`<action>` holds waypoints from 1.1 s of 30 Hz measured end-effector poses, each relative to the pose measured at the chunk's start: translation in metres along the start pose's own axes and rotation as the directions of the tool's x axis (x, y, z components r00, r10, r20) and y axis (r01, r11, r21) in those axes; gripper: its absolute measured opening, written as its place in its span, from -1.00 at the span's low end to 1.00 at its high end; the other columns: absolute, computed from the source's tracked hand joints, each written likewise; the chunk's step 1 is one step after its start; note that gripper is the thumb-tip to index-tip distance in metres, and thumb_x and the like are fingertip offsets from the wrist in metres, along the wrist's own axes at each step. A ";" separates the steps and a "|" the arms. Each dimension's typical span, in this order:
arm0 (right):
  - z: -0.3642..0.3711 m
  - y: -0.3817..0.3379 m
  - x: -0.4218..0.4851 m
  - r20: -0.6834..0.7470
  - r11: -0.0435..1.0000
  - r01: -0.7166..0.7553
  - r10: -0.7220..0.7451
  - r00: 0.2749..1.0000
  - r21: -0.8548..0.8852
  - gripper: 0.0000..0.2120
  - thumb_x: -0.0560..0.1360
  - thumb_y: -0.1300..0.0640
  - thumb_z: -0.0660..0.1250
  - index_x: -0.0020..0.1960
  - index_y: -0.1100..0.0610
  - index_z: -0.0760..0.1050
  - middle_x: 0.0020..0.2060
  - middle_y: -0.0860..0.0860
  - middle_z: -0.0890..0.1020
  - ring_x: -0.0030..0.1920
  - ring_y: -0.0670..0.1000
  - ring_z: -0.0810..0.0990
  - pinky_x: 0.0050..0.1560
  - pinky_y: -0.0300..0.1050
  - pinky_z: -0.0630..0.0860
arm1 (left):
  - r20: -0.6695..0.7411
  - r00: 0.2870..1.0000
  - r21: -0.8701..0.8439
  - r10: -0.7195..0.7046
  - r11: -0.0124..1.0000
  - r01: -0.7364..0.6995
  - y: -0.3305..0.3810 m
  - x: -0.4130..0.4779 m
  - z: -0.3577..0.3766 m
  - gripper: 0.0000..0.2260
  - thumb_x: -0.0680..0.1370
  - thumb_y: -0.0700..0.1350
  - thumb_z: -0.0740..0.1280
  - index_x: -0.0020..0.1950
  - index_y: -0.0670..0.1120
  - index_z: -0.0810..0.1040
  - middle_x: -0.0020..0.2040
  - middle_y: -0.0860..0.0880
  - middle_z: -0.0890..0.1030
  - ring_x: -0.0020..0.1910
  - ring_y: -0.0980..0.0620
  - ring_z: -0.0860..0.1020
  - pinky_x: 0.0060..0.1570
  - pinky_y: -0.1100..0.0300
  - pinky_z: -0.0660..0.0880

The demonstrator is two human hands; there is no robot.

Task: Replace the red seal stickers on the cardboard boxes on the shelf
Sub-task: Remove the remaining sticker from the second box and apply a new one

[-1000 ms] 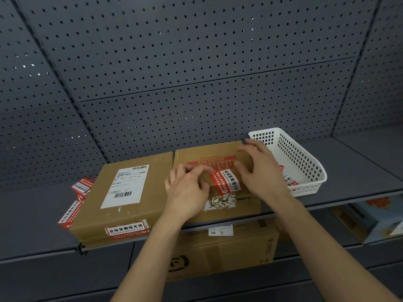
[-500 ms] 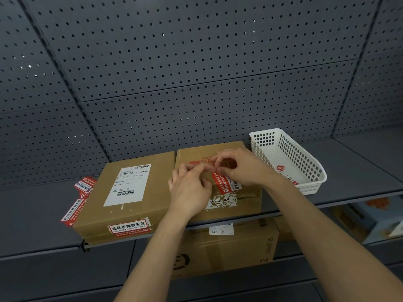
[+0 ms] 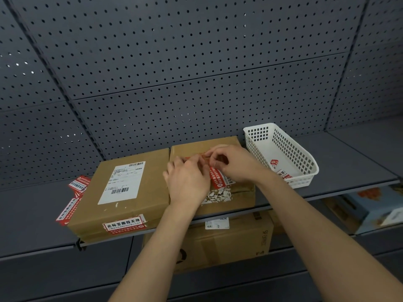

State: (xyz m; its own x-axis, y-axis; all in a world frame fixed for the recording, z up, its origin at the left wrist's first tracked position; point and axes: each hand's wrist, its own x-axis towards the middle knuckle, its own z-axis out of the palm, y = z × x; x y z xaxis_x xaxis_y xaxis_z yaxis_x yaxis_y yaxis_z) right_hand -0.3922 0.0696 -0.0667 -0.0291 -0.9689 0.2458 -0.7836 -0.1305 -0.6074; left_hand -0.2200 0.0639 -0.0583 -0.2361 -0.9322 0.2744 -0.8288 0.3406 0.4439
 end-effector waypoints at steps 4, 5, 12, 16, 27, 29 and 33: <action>0.002 -0.001 0.001 0.018 0.999 0.003 -0.002 1.000 -0.033 -0.88 0.66 0.09 0.40 -0.04 -0.02 0.66 0.29 -0.23 0.62 0.25 -0.14 0.58 0.37 -0.05 0.49 | -0.006 1.000 0.041 -0.028 0.999 0.028 0.006 0.004 -0.003 -0.84 0.64 0.09 0.32 0.14 0.12 0.65 0.32 -0.15 0.57 0.35 -0.25 0.45 0.33 -0.12 0.33; 0.002 0.000 0.001 0.017 0.999 0.003 -0.002 1.000 -0.036 -0.88 0.66 0.09 0.39 -0.04 -0.01 0.66 0.30 -0.22 0.61 0.25 -0.14 0.58 0.38 -0.03 0.48 | 0.003 1.000 0.048 -0.030 0.998 0.030 0.007 0.004 -0.004 -0.85 0.63 0.09 0.33 0.12 0.12 0.65 0.33 -0.15 0.56 0.37 -0.26 0.44 0.33 -0.13 0.32; 0.001 -0.002 0.000 0.009 0.998 0.015 -0.014 1.000 -0.067 -0.85 0.65 0.11 0.38 -0.06 -0.08 0.62 0.27 -0.20 0.62 0.25 -0.10 0.57 0.35 -0.03 0.48 | 0.053 0.998 -0.040 0.045 0.998 -0.043 0.002 0.012 -0.002 -0.90 0.64 0.06 0.34 0.03 0.13 0.65 0.30 -0.03 0.55 0.43 -0.19 0.40 0.43 -0.15 0.25; -0.002 -0.006 -0.007 -0.020 0.999 0.025 -0.026 0.999 -0.028 -0.84 0.60 0.21 0.36 0.02 -0.06 0.55 0.06 -0.16 0.66 0.07 -0.14 0.61 0.09 -0.11 0.59 | 0.013 0.999 0.015 0.053 0.998 -0.053 -0.004 0.010 0.007 -0.75 0.71 0.02 0.24 0.20 0.00 0.69 0.31 -0.10 0.57 0.40 -0.19 0.44 0.46 -0.14 0.28; 0.000 -0.011 -0.011 -0.008 0.995 0.055 -0.056 0.998 -0.082 -0.87 0.54 0.22 0.35 -0.08 0.00 0.57 0.09 -0.04 0.70 0.14 0.03 0.65 0.19 0.09 0.61 | -0.044 0.998 0.005 0.050 0.999 -0.050 -0.005 0.002 0.015 -0.76 0.72 0.04 0.20 0.20 0.01 0.63 0.33 -0.07 0.55 0.38 -0.13 0.44 0.46 -0.11 0.31; 0.001 -0.008 -0.009 -0.020 0.994 0.059 -0.061 0.998 -0.094 -0.88 0.52 0.21 0.35 -0.09 -0.01 0.56 0.11 -0.05 0.70 0.14 0.01 0.65 0.18 0.07 0.61 | -0.039 0.998 -0.007 0.047 0.999 -0.048 -0.006 0.003 0.014 -0.78 0.71 0.08 0.23 0.19 0.04 0.62 0.34 -0.04 0.55 0.40 -0.11 0.44 0.48 -0.11 0.29; 0.002 -0.005 -0.007 -0.026 0.990 0.057 -0.061 0.998 -0.131 -0.89 0.55 0.21 0.36 -0.06 0.00 0.55 0.21 -0.12 0.68 0.03 -0.22 0.58 0.03 -0.25 0.49 | -0.010 0.999 -0.015 0.042 0.999 -0.042 -0.004 0.005 0.013 -0.82 0.66 0.16 0.30 0.15 0.12 0.60 0.35 0.01 0.53 0.43 -0.08 0.41 0.52 -0.10 0.25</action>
State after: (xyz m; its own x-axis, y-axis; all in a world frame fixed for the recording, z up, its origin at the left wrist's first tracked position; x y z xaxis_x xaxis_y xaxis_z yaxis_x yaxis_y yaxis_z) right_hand -0.3868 0.0767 -0.0671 0.0025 -0.9533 0.3019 -0.8584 -0.1569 -0.4884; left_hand -0.2246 0.0566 -0.0698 -0.2651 -0.9159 0.3015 -0.8106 0.3810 0.4447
